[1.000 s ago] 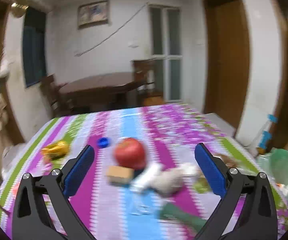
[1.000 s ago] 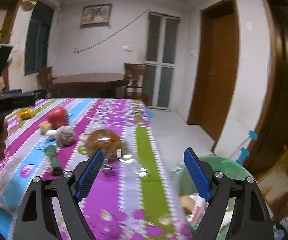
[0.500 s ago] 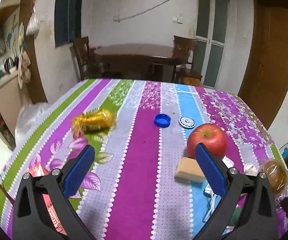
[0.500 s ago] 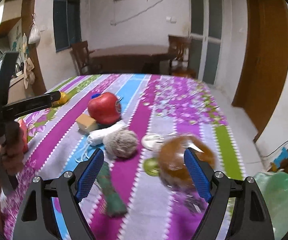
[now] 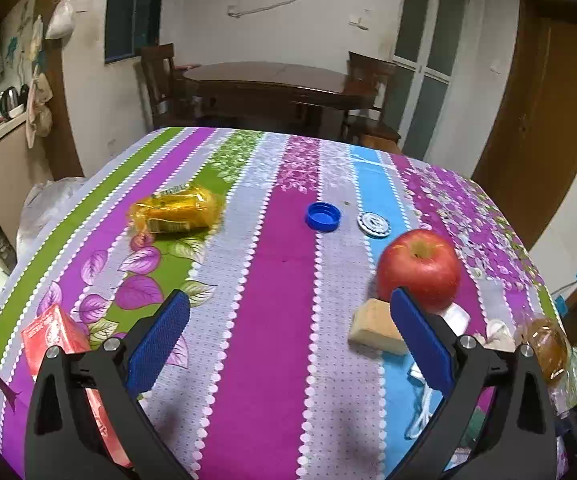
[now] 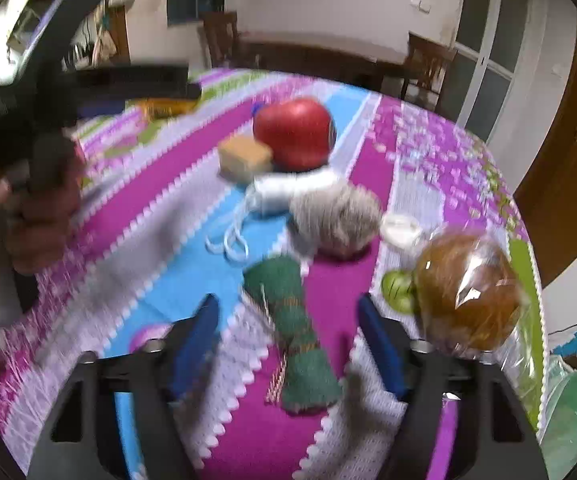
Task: Collect trash
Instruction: 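Move both tools back over the table toward the remaining items, then grasp the tan sponge block with left tool while right tool grasps green scrubber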
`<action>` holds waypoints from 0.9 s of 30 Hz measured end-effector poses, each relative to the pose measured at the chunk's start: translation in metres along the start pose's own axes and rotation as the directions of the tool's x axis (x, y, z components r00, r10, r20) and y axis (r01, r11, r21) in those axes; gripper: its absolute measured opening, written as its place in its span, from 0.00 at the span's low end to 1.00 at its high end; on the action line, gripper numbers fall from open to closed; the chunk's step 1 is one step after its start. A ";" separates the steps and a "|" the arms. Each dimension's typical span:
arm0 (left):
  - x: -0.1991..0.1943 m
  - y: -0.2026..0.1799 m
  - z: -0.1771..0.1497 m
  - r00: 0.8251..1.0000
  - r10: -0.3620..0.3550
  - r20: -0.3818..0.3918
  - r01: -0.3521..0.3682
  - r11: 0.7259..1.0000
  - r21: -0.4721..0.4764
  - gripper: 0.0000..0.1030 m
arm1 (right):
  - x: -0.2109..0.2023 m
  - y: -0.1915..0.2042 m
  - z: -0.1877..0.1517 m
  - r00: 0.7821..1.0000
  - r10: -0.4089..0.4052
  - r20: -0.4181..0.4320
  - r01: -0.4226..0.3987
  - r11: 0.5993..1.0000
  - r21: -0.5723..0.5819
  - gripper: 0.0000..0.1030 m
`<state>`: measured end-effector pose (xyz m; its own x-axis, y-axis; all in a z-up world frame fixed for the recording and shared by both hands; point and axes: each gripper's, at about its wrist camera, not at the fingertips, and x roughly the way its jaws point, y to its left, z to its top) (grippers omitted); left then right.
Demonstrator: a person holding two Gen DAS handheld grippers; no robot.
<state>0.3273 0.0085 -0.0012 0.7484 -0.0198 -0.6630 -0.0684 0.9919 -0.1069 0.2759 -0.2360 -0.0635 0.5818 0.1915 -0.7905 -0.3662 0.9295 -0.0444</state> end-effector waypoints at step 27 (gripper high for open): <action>0.063 -0.053 -0.027 0.964 -0.163 -0.210 0.200 0.965 0.170 0.46 | -0.081 -0.034 -0.096 0.979 0.079 0.186 -0.135 0.939 0.315 0.16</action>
<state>0.3605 -0.0490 -0.0568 0.5939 -0.2068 -0.7775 0.1959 0.9745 -0.1096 0.1718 -0.3128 -0.0567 0.6760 0.3192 -0.6641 -0.1937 0.9466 0.2578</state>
